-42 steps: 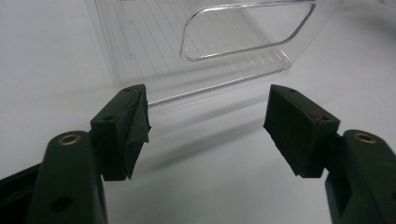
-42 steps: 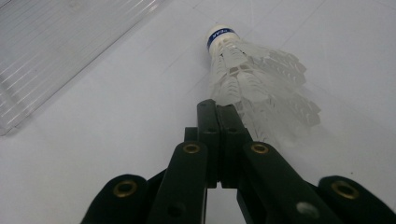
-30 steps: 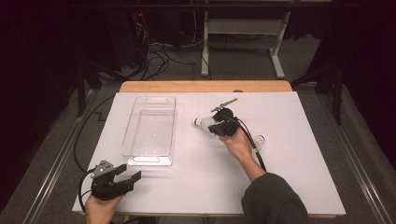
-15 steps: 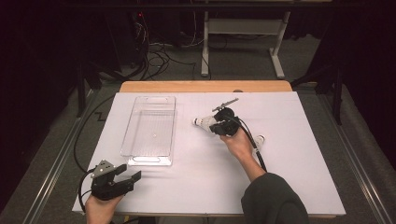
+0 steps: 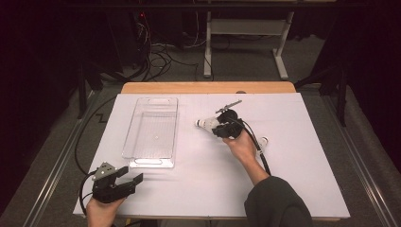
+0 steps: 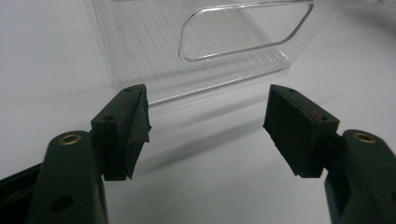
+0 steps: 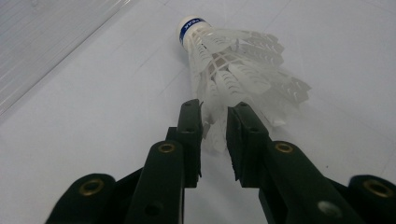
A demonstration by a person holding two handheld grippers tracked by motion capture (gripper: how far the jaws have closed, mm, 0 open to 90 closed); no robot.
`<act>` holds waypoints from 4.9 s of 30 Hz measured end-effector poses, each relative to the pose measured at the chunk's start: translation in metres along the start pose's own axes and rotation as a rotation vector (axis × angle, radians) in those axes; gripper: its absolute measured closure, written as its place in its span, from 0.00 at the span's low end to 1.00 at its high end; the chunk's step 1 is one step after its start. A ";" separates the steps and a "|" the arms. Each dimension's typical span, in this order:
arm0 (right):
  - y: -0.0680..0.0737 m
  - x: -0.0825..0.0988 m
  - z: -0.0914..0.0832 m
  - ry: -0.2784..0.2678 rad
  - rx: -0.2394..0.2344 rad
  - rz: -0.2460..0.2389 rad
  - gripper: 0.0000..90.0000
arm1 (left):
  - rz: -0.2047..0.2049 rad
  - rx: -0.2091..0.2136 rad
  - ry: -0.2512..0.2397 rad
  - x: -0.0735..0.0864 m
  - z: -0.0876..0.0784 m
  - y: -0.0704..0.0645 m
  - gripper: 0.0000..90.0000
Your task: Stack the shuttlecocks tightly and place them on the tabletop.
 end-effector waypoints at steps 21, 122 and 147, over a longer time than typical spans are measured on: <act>-0.006 0.006 -0.010 -0.040 0.026 0.027 0.64 | 0.003 0.000 0.003 0.000 0.001 0.000 0.35; -0.058 0.090 -0.088 -0.092 0.128 0.110 0.62 | 0.004 0.001 0.014 0.000 0.003 -0.001 0.35; -0.066 0.103 -0.084 -0.054 0.168 0.113 0.72 | -0.003 0.003 0.012 0.000 0.003 -0.001 0.35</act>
Point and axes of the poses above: each handheld gripper's, and its own axes: z roughly forward along the jaws, x roughly out of its underside, y roughly to its left, the point moved 7 cm from there along z, roughly forward along the jaws, and after that the axes turned 4 degrees about y, right-handed, at the moved point
